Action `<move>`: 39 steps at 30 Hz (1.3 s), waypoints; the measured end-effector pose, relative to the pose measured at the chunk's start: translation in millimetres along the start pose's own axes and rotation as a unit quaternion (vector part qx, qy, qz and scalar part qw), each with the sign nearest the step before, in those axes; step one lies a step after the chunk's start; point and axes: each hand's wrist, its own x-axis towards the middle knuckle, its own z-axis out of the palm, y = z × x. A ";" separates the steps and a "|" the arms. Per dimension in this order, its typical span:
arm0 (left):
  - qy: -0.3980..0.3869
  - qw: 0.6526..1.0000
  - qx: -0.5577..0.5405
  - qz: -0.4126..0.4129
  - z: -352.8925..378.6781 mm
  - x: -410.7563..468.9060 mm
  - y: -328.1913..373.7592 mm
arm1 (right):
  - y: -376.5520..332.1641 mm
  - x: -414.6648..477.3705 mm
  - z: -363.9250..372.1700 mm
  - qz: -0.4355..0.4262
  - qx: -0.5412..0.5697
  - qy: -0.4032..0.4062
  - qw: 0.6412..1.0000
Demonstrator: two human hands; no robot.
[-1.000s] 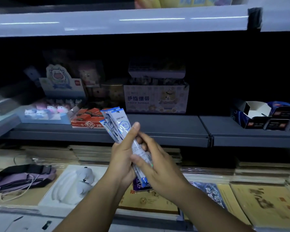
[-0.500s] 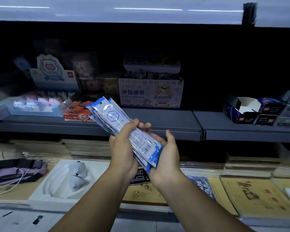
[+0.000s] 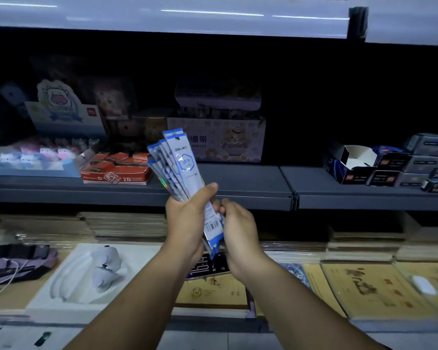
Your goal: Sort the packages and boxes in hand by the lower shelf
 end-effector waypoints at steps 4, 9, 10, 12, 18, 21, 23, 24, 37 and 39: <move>0.002 0.992 0.120 0.027 -4.0 12.1 4.5 | -5.6 8.1 -16.6 -0.160 -0.163 -0.022 0.973; -0.014 0.973 0.228 0.039 4.9 12.0 11.8 | -19.2 23.0 -42.4 -0.241 -0.289 -0.014 0.926; -0.022 0.966 0.252 0.043 8.3 10.4 13.7 | -22.2 26.6 -48.9 -0.254 -0.314 -0.010 0.915; -0.030 0.953 0.297 0.053 12.8 8.6 16.4 | -30.5 33.5 -63.6 -0.280 -0.350 0.004 0.894; -0.011 0.847 0.501 0.175 19.7 4.8 24.0 | -79.8 49.9 -121.2 -0.343 -0.487 0.153 0.788; -0.016 0.809 0.554 0.197 24.8 0.6 26.2 | -99.8 56.8 -159.0 -0.354 -0.545 0.231 0.724; -0.024 0.787 0.581 0.205 29.0 -1.5 24.5 | -105.2 62.1 -181.6 -0.339 -0.566 0.261 0.705; -0.030 0.783 0.587 0.205 31.2 -2.6 23.2 | -105.9 65.9 -190.9 -0.323 -0.577 0.265 0.701; -0.045 0.817 0.547 0.175 48.1 -14.0 10.0 | -110.5 68.5 -213.0 -0.402 -0.521 0.229 0.718; -0.050 0.827 0.530 0.179 50.3 -19.7 12.2 | -113.7 56.8 -203.5 -0.453 -0.508 0.233 0.695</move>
